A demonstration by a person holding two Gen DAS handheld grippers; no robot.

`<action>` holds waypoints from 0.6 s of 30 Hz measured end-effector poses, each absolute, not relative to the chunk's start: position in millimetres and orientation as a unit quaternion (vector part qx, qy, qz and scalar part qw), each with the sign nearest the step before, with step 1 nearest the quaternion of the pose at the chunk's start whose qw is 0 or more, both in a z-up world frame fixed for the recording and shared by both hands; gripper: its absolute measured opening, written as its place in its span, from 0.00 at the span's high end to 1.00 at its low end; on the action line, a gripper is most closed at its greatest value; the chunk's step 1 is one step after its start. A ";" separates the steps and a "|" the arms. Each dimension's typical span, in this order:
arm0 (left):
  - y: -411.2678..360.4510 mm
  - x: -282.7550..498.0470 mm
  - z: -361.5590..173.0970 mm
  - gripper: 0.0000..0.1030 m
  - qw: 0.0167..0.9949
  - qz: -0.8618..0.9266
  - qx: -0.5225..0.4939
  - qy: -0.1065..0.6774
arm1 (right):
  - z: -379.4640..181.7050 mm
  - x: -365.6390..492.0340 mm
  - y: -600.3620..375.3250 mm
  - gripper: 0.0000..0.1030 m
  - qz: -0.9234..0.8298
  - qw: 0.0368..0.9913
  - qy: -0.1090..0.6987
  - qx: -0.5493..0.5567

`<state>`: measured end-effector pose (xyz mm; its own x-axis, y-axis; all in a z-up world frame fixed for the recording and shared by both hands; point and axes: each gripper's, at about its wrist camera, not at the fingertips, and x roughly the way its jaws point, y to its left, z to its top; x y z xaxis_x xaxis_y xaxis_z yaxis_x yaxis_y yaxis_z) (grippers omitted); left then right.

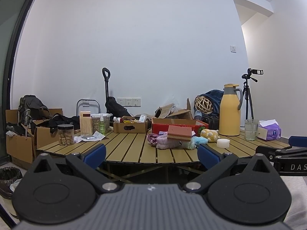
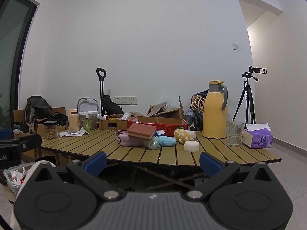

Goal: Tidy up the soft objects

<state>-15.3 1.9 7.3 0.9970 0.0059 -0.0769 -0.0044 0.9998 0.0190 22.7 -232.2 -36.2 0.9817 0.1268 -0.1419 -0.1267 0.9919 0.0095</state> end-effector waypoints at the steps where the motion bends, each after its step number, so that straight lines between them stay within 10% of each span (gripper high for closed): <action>1: 1.8 -15.3 7.3 0.00 0.999 0.002 0.009 0.038 | -36.5 22.2 -231.8 0.00 0.064 0.995 0.071 0.001; 18: 0.2 -16.6 8.4 0.00 0.999 0.002 0.011 0.037 | -37.0 24.9 -228.2 0.00 0.073 0.995 0.067 -0.011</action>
